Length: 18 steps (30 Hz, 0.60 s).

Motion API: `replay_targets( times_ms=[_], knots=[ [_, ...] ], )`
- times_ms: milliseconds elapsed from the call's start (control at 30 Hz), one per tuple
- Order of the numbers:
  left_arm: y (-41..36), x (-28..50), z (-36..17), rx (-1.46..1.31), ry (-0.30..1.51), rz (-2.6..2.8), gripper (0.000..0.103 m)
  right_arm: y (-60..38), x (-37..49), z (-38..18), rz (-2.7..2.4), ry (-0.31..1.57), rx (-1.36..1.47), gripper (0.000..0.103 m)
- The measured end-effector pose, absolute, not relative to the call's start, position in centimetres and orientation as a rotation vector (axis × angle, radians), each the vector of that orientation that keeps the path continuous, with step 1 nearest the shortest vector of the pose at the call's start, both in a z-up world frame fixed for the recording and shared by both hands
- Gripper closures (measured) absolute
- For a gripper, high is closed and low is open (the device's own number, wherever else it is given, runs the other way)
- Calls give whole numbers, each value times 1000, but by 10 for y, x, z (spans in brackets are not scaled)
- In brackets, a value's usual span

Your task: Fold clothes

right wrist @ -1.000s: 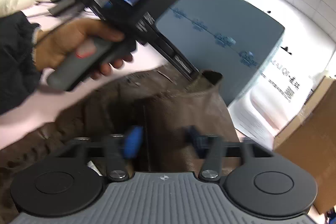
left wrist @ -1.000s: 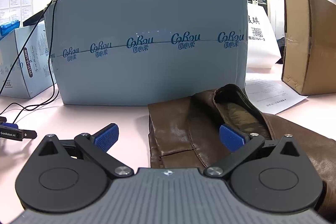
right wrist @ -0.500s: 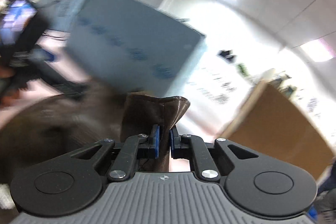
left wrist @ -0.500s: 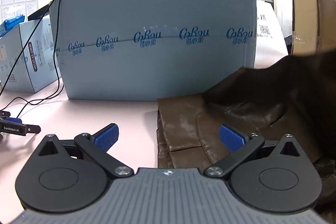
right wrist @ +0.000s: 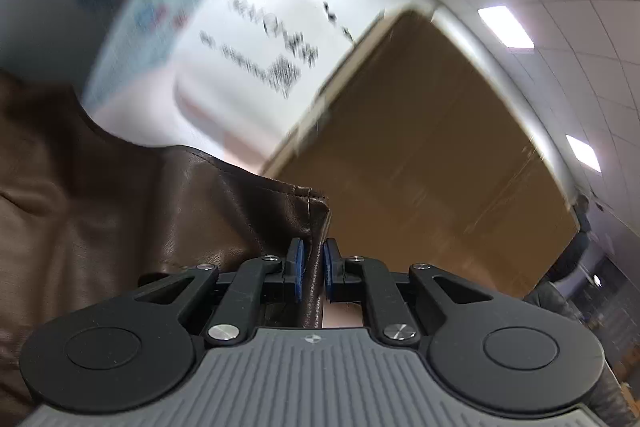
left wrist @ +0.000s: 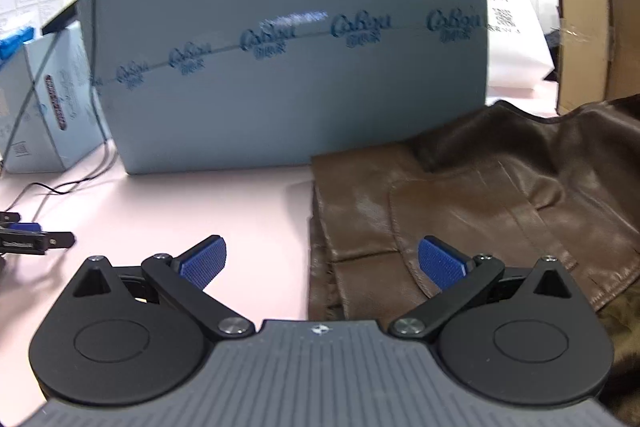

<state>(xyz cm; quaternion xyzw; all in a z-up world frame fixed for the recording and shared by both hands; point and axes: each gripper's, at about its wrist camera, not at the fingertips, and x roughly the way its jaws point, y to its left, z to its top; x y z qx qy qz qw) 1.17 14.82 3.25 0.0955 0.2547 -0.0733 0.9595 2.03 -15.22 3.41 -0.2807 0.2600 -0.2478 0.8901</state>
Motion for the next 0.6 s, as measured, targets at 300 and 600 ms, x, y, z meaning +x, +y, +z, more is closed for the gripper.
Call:
replay_targets(
  times_ms=[300,600],
  knots=[
    [135,27,17,240,593,-161,0,-196,51,1,-638,609,-537,94],
    [143,33,13,195,623,-165,0,-170,34,28,-493,466,-513,87]
  ],
)
